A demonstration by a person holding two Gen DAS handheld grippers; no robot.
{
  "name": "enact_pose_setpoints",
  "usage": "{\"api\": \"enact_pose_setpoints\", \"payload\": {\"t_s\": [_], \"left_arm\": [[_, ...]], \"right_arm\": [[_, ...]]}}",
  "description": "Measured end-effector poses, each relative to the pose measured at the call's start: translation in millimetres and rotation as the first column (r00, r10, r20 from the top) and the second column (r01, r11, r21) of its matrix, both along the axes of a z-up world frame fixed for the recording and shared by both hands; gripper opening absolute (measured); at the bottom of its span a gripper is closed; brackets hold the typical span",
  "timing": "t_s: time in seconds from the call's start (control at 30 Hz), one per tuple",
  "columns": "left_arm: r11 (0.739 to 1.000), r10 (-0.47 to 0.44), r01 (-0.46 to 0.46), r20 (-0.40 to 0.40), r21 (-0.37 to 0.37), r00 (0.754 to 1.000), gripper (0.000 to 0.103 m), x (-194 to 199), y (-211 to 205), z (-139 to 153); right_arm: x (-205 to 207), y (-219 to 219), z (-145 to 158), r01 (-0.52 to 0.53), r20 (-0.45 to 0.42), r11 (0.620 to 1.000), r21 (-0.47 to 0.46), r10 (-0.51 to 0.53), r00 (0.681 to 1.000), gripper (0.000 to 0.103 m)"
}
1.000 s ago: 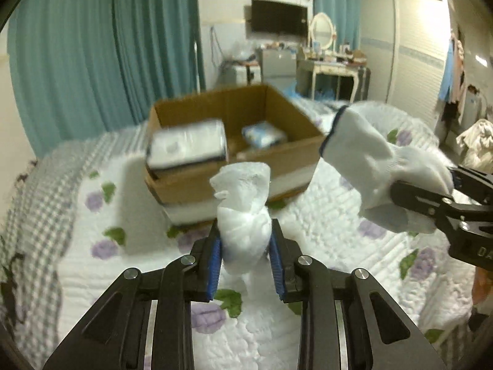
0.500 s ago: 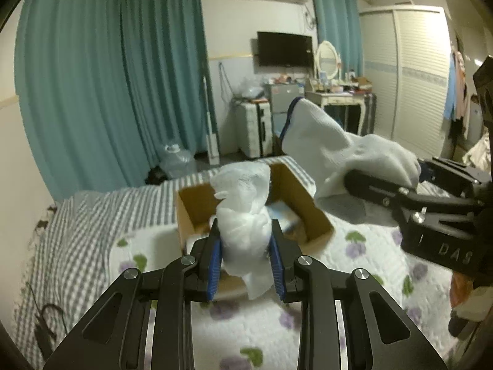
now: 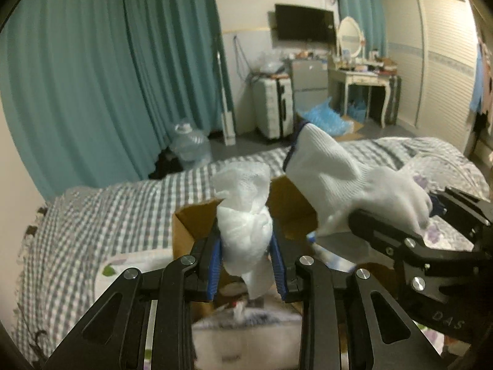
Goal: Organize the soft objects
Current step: 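Carry the glove and tissue over the box and open both grippers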
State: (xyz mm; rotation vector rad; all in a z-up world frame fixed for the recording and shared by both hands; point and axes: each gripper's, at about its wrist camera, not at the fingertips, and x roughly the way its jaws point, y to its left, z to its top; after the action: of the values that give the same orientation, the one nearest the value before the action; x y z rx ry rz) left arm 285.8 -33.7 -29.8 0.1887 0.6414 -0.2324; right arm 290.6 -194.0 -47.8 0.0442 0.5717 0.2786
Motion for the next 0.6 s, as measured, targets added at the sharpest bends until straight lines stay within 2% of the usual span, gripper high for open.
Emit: {"api": "enact_pose_setpoints", "payload": {"t_s": [0.03,0.07,0.1,0.17,0.2,0.23,0.27,0.33,0.5,0.6], "left_arm": [[1.0,0.003,-0.003,-0.009,0.002,1.0,0.03,2,-1,-2],[1.0,0.013,-0.013,-0.02,0.011,1.0,0.03,7,-1,-6],[1.0,0.016,-0.016,-0.027,0.015,0.999,0.03,9,0,-8],[1.0,0.016,-0.015,-0.042,0.019,0.999,0.031,8,-1,-10],[1.0,0.019,-0.018,-0.048,0.024,0.999,0.031,6,-1,-10],[0.999,0.025,-0.024,-0.046,0.032,0.999,0.037,3,-2,-8],[0.999,0.031,-0.03,-0.038,0.04,0.999,0.048,-1,-2,-6],[0.999,0.022,-0.022,-0.006,0.039,1.0,0.061,-16,1,5],[0.999,0.014,-0.018,0.094,0.042,0.996,0.063,-57,6,47],[1.0,0.026,-0.026,0.137,-0.001,0.99,0.065,-88,15,81]], "right_arm": [[4,0,-4,-0.004,-0.009,1.0,-0.007,0.004,1.0,0.058],[7,-1,-7,-0.008,-0.017,1.0,-0.01,0.008,1.0,0.062],[8,-2,-9,-0.006,-0.017,1.0,-0.009,0.006,1.0,0.073],[3,-6,-8,0.017,0.008,1.0,0.003,-0.017,1.0,0.085],[-1,-9,-5,0.028,0.018,1.0,0.012,-0.028,0.999,0.086],[-5,-11,-1,0.038,0.024,0.999,0.018,-0.038,0.999,0.086],[-8,-14,4,0.046,0.03,0.999,0.02,-0.047,0.998,0.087],[-17,-16,15,0.064,0.048,0.998,0.02,-0.064,0.997,0.088],[-63,-20,55,0.092,0.106,0.996,0.001,-0.092,0.99,0.091],[-94,-22,82,0.108,0.144,0.994,-0.02,-0.104,0.984,0.092]]}}
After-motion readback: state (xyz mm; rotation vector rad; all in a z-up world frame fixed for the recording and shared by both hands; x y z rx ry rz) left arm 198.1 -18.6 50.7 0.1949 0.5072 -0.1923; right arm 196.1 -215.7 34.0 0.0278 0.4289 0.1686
